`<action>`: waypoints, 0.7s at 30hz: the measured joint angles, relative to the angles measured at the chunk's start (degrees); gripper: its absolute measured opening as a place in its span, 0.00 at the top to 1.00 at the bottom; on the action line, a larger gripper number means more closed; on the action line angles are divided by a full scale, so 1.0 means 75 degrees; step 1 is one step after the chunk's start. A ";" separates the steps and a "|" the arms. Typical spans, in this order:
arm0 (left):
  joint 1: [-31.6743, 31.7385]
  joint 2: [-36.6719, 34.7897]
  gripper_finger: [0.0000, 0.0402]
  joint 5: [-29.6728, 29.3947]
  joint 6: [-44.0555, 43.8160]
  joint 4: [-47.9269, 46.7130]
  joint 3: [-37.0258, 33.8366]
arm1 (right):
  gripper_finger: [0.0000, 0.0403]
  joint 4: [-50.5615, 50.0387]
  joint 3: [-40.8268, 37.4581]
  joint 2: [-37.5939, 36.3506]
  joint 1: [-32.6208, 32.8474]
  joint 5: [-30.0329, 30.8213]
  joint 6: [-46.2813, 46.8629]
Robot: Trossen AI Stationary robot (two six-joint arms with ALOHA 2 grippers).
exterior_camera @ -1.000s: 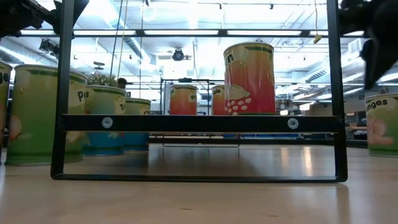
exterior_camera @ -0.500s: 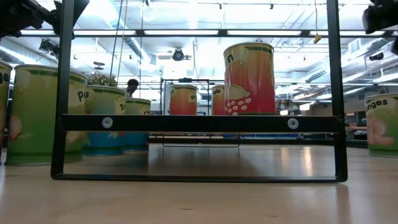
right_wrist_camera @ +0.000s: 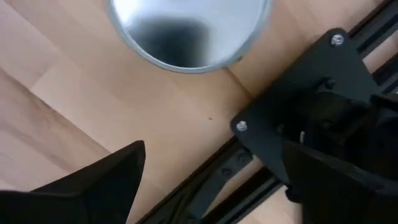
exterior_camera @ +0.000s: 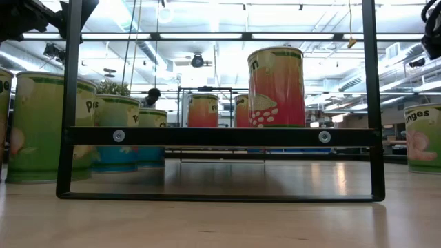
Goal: Pick and place cans onto a shelf
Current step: Put the right canned oranges on the shelf
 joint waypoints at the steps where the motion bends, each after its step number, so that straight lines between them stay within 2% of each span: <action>1: -0.0002 0.0000 0.11 0.0000 0.0000 0.0000 0.0000 | 0.06 0.0068 0.0000 0.0052 0.0002 0.0028 0.0009; 13: -0.0001 0.0000 0.11 -0.0001 -0.0012 0.0003 0.0000 | 0.07 0.0436 0.0002 0.1093 -0.0241 0.1226 0.0049; 21: 0.0000 0.0000 0.11 0.0000 -0.0012 0.0003 0.0000 | 0.07 0.1597 0.0002 0.1797 -0.0795 0.2074 -0.0875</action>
